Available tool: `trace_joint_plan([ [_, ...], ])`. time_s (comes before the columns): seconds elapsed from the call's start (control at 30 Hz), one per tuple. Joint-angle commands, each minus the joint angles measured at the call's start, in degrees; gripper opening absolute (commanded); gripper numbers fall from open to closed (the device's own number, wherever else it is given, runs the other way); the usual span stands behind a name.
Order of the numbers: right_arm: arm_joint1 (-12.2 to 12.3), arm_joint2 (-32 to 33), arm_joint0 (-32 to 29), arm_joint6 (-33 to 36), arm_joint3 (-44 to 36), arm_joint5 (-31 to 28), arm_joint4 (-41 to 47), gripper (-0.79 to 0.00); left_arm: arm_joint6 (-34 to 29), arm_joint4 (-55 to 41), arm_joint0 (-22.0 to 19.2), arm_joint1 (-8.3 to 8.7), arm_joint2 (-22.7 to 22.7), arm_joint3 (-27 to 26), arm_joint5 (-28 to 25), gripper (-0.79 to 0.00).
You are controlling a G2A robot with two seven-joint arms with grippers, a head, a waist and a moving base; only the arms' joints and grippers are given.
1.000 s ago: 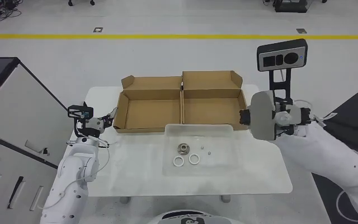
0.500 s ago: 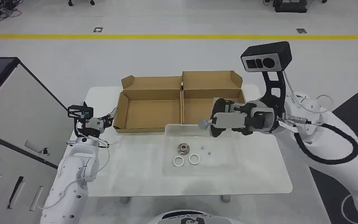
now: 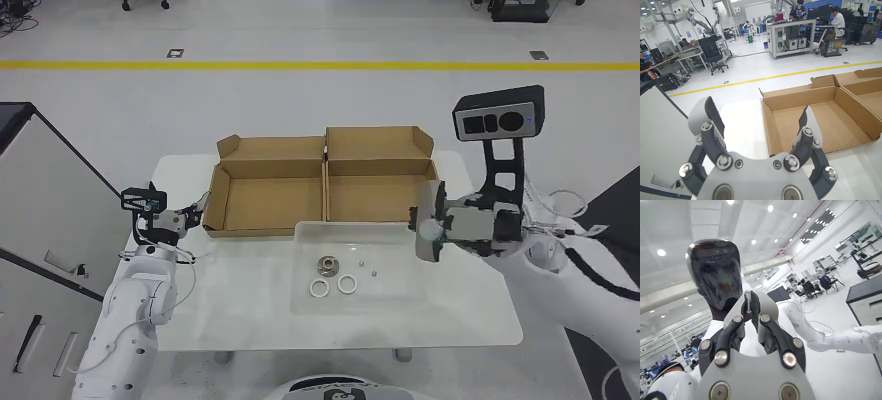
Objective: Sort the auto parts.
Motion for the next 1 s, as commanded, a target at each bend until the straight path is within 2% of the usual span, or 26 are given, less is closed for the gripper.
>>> trace_joint_plan([
  [0.0,-0.47,0.20,-0.43,1.49,0.41,-0.55,2.58,-0.785,0.00,0.00,0.00,0.00,0.00,0.00,0.00,0.000],
  [0.27,-2.57,0.44,-2.93,4.32,0.96,-1.85,9.92,-0.785,0.00,0.00,0.00,0.00,0.00,0.00,0.00,0.000],
  [0.6,-3.60,4.09,-4.90,1.00,2.00,2.49,0.14,-0.785,0.00,0.00,0.00,0.00,0.00,0.00,0.00,0.000],
  [0.8,-3.43,7.59,-5.75,-1.82,1.65,9.29,-12.09,-0.785,0.00,0.00,0.00,0.00,0.00,0.00,0.00,0.000],
  [0.97,-3.55,9.67,-7.35,-3.27,-0.16,11.95,-15.57,-0.785,0.00,0.00,0.00,0.00,0.00,0.00,0.00,0.000],
])
